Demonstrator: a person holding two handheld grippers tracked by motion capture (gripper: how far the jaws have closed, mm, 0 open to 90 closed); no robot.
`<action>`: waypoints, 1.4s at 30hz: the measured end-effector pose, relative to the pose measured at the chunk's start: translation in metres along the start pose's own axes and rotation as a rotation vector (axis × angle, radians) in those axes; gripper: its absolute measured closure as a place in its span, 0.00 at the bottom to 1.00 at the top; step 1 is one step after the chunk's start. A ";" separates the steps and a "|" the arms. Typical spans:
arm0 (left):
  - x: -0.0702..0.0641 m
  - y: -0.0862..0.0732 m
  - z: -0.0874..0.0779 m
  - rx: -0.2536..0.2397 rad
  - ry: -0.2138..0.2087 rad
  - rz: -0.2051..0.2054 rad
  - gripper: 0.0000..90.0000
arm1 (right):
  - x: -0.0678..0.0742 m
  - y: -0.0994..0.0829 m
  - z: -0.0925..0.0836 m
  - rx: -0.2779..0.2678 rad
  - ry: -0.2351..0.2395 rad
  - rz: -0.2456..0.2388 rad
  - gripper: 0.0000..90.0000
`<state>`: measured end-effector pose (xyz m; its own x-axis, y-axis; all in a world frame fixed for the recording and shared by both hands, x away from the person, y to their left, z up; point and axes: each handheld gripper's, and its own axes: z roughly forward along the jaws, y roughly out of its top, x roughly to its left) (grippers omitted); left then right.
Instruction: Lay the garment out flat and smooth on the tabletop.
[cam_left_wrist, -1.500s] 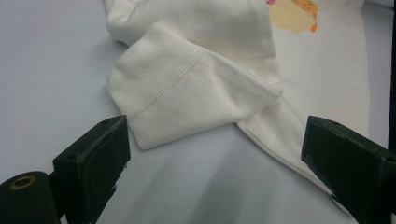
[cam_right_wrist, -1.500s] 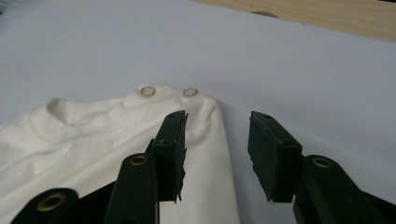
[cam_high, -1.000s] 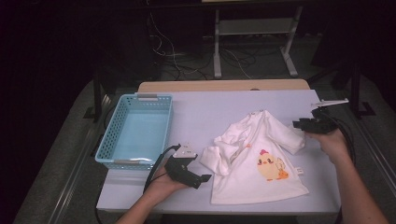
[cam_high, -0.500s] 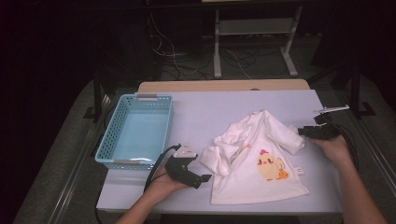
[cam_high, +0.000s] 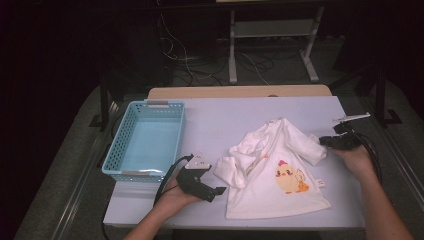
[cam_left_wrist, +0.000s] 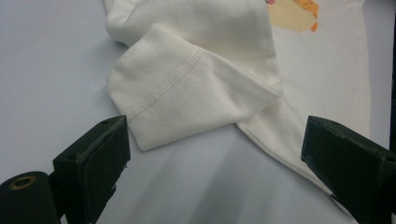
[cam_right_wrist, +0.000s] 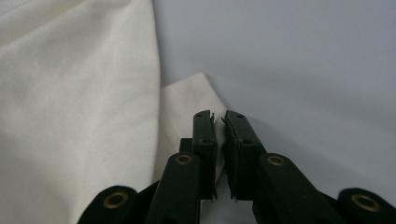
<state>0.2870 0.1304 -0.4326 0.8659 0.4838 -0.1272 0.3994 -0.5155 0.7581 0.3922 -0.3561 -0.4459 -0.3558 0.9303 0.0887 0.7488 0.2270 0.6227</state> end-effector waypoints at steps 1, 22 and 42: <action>0.000 0.000 0.000 0.000 0.000 0.000 0.09 | 0.000 0.000 -0.001 -0.004 -0.003 0.002 0.91; 0.001 0.008 0.008 0.001 -0.021 0.021 0.09 | -0.052 -0.031 -0.047 -0.092 -0.167 0.153 0.91; 0.000 0.010 0.010 0.006 -0.029 0.035 0.09 | -0.028 -0.019 -0.053 -0.134 -0.098 0.101 0.65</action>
<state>0.2940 0.1183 -0.4311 0.8874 0.4453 -0.1192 0.3707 -0.5358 0.7586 0.3582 -0.4021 -0.4187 -0.2214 0.9716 0.0837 0.6947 0.0969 0.7127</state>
